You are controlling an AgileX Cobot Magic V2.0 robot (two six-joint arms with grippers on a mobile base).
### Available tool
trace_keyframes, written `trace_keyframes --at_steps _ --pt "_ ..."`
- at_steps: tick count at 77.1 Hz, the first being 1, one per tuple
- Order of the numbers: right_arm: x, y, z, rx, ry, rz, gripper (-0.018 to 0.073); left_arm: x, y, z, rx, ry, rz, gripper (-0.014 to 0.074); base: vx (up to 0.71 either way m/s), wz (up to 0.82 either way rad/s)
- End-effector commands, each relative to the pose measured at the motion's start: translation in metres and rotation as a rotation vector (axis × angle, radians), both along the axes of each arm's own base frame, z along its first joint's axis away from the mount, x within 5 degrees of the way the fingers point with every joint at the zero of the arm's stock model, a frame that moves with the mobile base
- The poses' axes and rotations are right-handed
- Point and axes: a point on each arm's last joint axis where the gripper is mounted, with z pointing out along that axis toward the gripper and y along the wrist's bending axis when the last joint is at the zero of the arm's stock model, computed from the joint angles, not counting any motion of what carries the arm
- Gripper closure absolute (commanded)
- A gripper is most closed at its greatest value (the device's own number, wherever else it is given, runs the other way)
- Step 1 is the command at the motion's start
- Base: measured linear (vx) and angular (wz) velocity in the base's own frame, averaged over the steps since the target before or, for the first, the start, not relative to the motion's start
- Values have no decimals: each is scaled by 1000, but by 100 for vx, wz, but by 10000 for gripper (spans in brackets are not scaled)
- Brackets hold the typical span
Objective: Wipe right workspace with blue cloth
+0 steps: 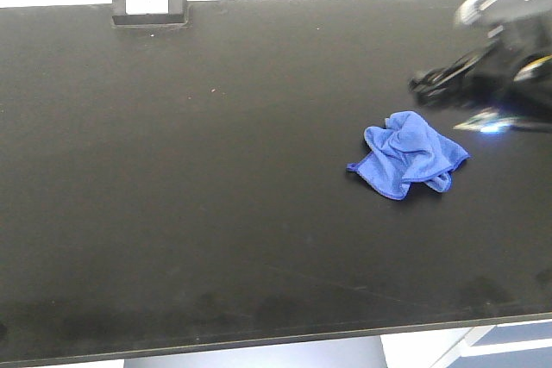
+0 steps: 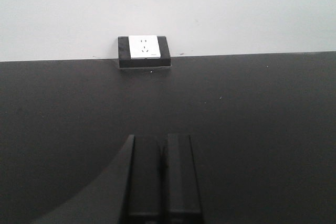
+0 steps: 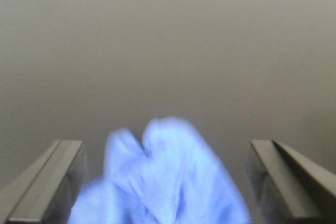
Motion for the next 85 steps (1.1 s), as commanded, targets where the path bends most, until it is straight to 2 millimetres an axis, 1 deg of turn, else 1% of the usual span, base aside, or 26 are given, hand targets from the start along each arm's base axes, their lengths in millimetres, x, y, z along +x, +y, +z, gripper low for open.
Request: trace_keyframes --at_steps 1,6,7,8,11,12,14,15,18,21,26,31,48,61,85 --pt "-30 -4 48 22 -164 4 44 -1 1 16 -15 -116 9 603 0 0" --pt "-61 -8 69 41 -211 11 153 -1 1 16 -15 -116 9 603 0 0" --pt "-64 -8 70 43 -208 13 179 -1 1 16 -15 -116 9 603 0 0" --pt "-73 -9 76 48 -227 14 206 -1 1 16 -15 -116 9 603 0 0" --pt "-92 -11 84 56 -254 18 291 -1 1 16 -15 -116 9 603 0 0" --pt "-95 -11 85 57 -252 20 320 -1 1 16 -15 -116 9 603 0 0" --pt "-110 -13 91 66 -276 22 380 -1 1 16 -15 -116 9 603 0 0" --pt "-112 -14 92 67 -281 21 395 -1 1 16 -15 -116 9 603 0 0" --pt "-131 -16 98 70 -300 28 501 -1 1 16 -15 -116 9 603 0 0" --pt "-143 -17 101 69 -312 33 572 -1 1 16 -15 -116 9 603 0 0" --pt "-164 -20 106 78 -341 36 572 -1 1 16 -15 -116 9 603 0 0" --pt "-180 -23 108 80 -362 33 569 -1 1 16 -15 -116 9 603 0 0" --pt "-209 -27 112 78 -421 37 567 -1 1 16 -15 -116 9 603 0 0" --pt "-217 -28 113 81 -444 38 567 -1 1 16 -15 -116 9 603 0 0" --pt "-217 -28 113 81 -444 38 567 -1 1 16 -15 -116 9 603 0 0"
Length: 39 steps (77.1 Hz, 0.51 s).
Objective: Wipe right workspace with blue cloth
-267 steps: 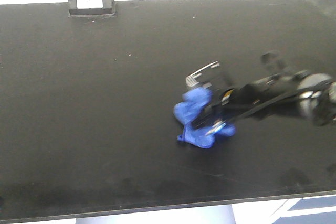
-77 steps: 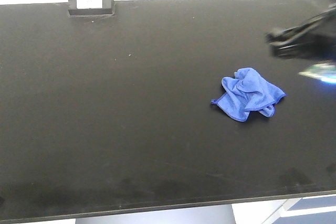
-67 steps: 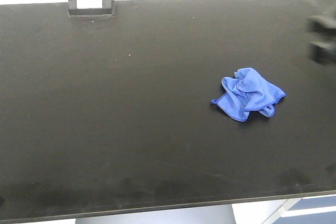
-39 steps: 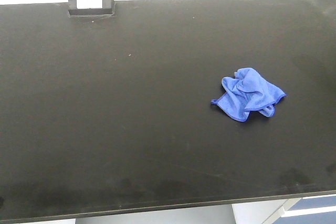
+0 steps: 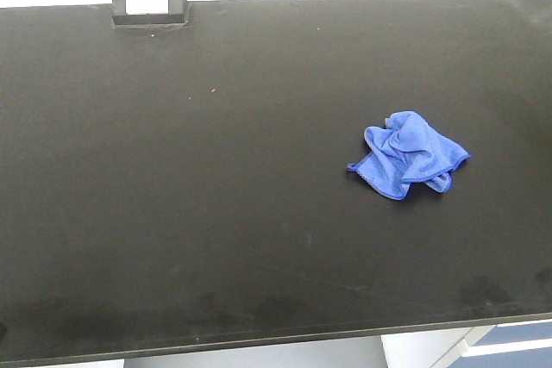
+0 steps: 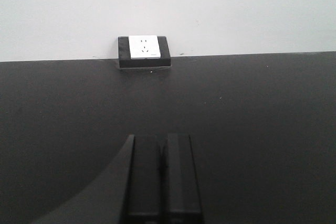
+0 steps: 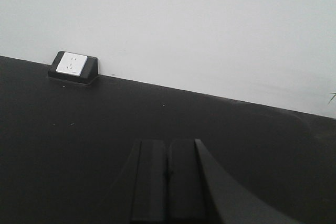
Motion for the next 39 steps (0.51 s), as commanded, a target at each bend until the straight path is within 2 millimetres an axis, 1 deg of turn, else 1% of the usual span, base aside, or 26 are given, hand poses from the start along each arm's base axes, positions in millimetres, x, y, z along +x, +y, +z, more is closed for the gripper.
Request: trace_keyframes --at_steps 1,25,39 --pt "1 0 13 21 -85 -8 567 -1 1 16 -15 -116 9 603 0 0" --pt "2 -2 13 -6 -88 -19 567 -1 1 16 -15 -116 9 603 0 0" --pt "7 -4 11 -58 -71 -45 567 -1 1 16 -15 -116 9 603 0 0"
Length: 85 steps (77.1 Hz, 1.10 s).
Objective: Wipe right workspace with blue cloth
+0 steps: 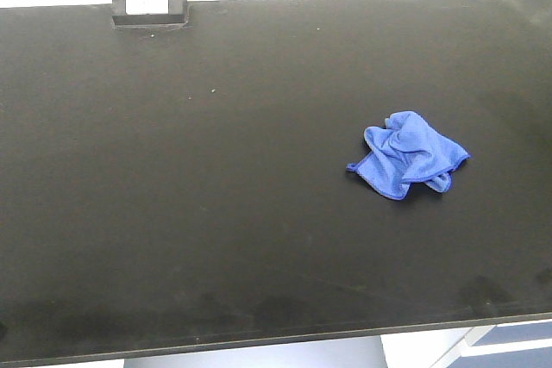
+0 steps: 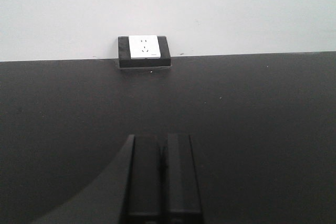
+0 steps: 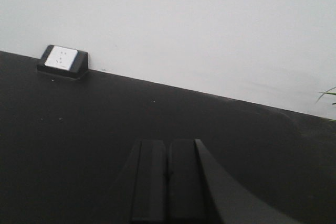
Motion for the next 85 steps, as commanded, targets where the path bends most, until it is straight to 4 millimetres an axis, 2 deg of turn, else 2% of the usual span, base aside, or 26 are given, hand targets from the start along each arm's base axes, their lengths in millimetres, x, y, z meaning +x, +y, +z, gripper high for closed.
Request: trace_keyframes --at_steps 1,8,15,23,36,38,47,54,67,85 --pt "5 -2 12 -16 -75 -23 567 -1 1 16 -15 -116 9 603 0 0" --pt "5 -2 13 109 -63 -46 567 -1 1 16 -15 -116 9 603 0 0" --pt "7 -6 14 156 -94 -99 567 -1 1 16 -15 -116 9 603 0 0" --pt "18 -5 -1 176 -142 -103 567 -1 1 16 -15 -116 9 603 0 0" --pt "34 -1 -65 131 -194 -80 567 -1 1 16 -15 -116 9 603 0 0" --pt "35 -1 -81 123 -190 -77 567 -1 1 16 -15 -116 9 603 0 0" --pt "31 -1 -129 119 -227 -65 567 -1 1 16 -15 -116 9 603 0 0" --pt "23 -2 -153 134 -283 -58 567 -1 1 16 -15 -116 9 603 0 0" --pt "8 -4 -187 153 -353 -54 567 -1 1 16 -15 -116 9 603 0 0" --pt "3 -5 -194 141 -292 -63 567 -1 1 16 -15 -116 9 603 0 0"
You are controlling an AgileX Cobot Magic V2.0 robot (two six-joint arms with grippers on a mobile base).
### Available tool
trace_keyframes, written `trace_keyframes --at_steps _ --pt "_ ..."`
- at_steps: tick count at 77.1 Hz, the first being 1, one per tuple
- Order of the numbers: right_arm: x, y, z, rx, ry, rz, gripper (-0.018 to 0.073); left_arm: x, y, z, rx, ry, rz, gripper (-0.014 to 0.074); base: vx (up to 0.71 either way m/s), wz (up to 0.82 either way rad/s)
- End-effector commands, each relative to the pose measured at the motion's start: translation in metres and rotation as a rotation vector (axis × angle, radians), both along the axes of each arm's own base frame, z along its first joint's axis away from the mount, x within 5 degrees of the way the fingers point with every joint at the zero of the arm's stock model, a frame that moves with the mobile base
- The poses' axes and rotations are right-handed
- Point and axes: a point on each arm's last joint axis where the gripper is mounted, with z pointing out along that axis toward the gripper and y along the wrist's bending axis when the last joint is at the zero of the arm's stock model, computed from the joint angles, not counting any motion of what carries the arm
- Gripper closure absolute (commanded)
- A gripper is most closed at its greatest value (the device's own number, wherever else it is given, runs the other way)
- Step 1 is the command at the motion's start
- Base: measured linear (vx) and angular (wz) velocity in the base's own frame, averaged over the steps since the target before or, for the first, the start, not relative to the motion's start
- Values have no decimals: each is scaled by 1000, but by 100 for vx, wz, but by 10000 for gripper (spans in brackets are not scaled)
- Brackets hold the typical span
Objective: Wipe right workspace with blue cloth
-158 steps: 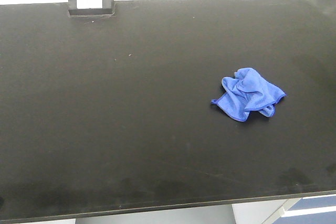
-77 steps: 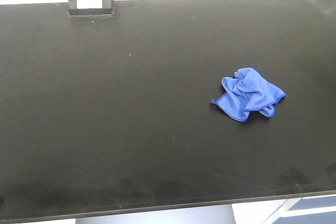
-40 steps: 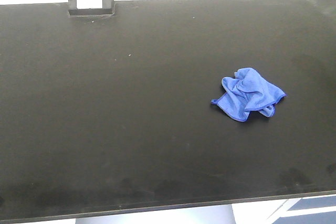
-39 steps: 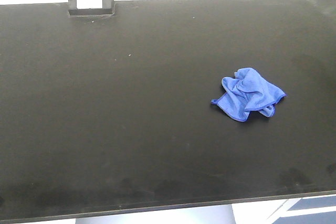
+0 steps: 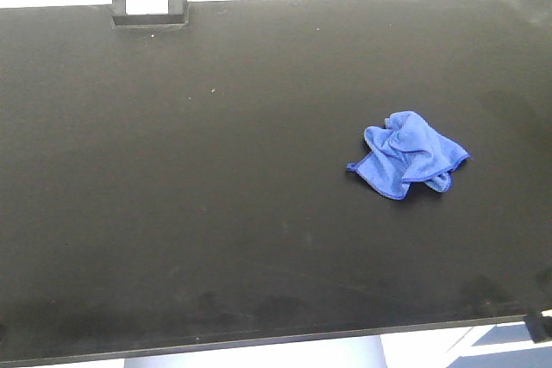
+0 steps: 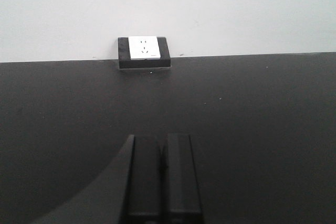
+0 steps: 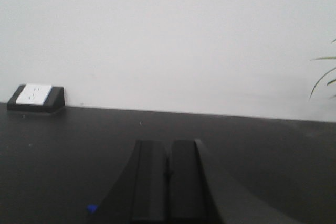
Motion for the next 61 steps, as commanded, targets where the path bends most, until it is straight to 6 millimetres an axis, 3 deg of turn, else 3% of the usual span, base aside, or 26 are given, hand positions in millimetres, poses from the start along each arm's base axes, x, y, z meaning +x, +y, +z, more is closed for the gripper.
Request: trace_keyframes --at_steps 1,61 --pt "0 0 0 -2 -46 0 567 -1 1 17 -15 -117 9 603 0 0" --pt "0 0 -1 -4 -35 -1 567 -1 1 17 -15 -117 9 603 0 0"
